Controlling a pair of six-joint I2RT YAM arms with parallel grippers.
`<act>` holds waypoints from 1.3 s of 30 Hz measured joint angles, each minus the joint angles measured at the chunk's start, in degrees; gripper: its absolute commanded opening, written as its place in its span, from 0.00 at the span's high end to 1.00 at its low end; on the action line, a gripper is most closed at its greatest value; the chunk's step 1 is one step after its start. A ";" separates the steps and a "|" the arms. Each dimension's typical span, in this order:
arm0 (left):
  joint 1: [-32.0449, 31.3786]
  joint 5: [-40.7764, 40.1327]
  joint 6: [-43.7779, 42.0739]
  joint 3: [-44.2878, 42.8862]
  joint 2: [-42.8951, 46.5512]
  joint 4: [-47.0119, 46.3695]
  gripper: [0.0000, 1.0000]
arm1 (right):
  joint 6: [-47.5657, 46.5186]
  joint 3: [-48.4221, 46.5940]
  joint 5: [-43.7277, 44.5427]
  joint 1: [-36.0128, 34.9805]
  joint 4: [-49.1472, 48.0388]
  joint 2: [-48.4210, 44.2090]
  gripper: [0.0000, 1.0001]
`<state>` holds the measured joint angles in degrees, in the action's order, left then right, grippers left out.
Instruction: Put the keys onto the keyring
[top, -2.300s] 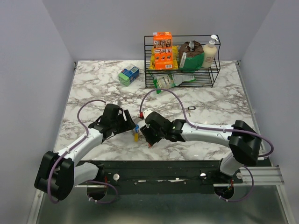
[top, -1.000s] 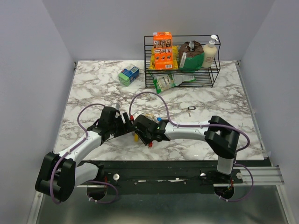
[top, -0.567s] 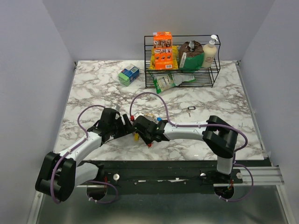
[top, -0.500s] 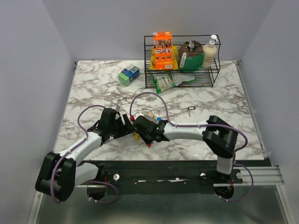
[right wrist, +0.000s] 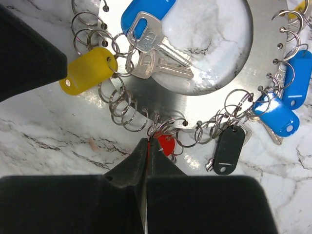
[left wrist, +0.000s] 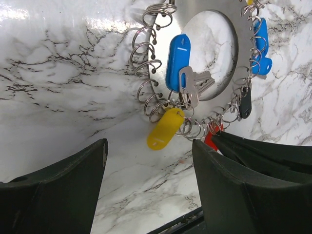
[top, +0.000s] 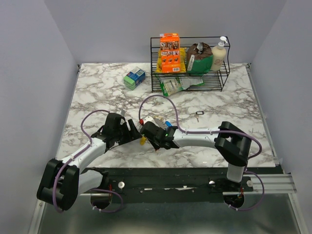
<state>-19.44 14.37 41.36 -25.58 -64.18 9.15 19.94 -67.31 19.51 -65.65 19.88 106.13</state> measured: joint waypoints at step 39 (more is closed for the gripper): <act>-7.45 -2.14 -5.53 -21.66 -21.16 2.10 0.71 | 4.92 12.24 -3.10 2.36 -2.62 -12.94 0.75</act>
<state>-26.89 12.23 35.83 -47.24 -85.34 11.25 24.86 -55.07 16.40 -63.29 17.26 93.19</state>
